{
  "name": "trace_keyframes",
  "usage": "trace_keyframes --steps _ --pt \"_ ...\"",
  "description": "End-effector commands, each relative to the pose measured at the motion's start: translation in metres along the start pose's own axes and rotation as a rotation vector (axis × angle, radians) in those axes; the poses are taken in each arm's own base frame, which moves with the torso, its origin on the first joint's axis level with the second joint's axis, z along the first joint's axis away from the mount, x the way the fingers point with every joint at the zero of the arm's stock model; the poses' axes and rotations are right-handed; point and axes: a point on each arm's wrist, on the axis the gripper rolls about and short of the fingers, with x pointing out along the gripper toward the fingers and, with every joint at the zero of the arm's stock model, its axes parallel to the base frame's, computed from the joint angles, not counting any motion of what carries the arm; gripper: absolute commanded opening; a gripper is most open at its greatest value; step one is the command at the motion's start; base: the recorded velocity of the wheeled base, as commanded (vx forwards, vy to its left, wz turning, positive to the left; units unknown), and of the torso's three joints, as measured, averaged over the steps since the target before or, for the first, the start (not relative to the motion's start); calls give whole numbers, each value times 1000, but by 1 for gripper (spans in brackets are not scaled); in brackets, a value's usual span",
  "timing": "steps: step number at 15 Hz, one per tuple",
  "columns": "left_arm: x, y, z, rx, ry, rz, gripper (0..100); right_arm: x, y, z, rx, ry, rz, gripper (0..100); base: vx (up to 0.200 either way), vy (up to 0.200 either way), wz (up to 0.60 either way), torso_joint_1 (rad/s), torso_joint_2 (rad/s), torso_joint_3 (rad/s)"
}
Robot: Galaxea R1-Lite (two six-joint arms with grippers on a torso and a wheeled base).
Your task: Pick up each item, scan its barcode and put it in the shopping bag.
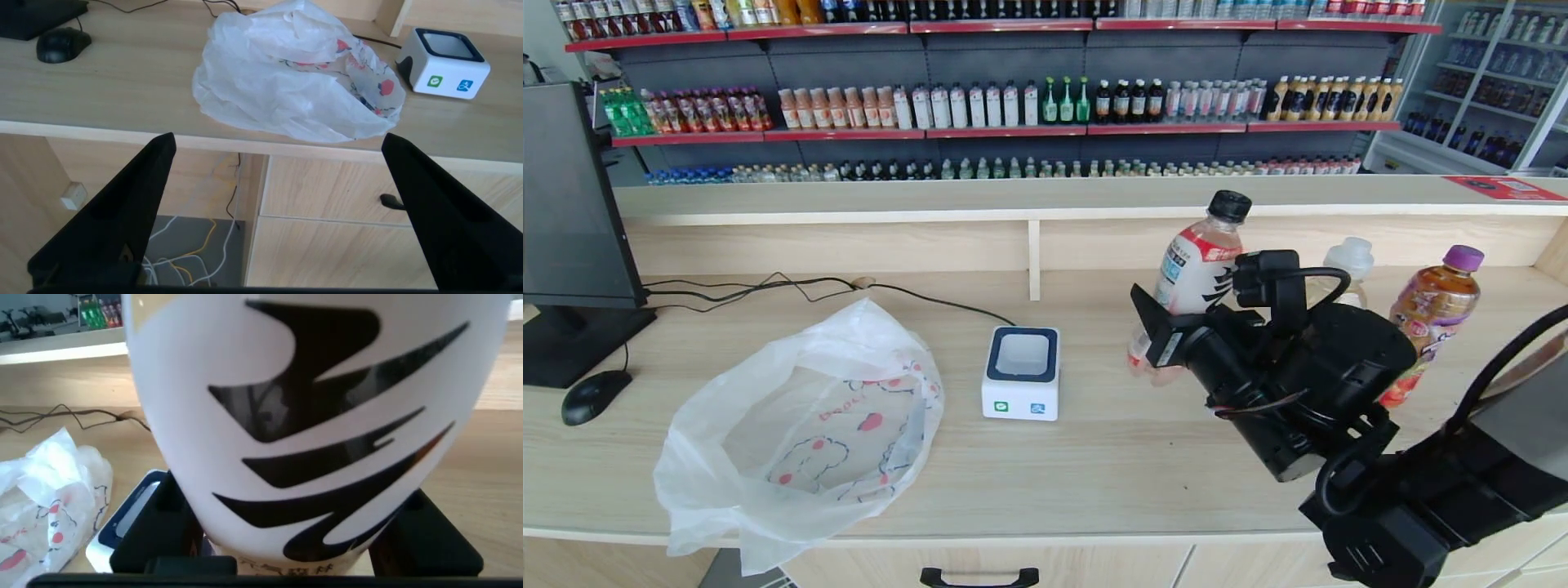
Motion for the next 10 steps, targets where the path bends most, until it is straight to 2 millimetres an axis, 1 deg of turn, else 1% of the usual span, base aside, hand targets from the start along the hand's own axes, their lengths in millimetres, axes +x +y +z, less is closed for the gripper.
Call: trace_keyframes --steps 1,2,3,5,6,7,9,10 --pt "0 0 0 -1 1 1 100 -26 -2 35 27 -60 16 0 0 0 0 0 0 0" --pt "0 0 0 -1 1 1 100 -41 2 43 35 -59 47 0 0 0 0 0 0 0" --pt "0 0 0 1 0 -1 100 -56 10 46 48 -51 94 0 0 0 0 0 0 0" --pt "0 0 0 1 1 -1 100 -74 32 54 79 -58 221 0 0 0 0 0 0 0" --pt "0 0 0 1 1 1 100 -81 43 59 106 -68 323 0 0 0 0 0 0 0" --pt "0 0 0 1 1 -1 100 -87 49 63 157 -70 403 0 0 0 0 0 0 0" --pt "0 0 0 1 0 -1 100 -91 59 76 297 -79 580 0 0 0 0 0 0 0" --pt "0 0 0 1 1 1 100 -91 60 81 351 -71 663 0 0 0 0 0 0 0"
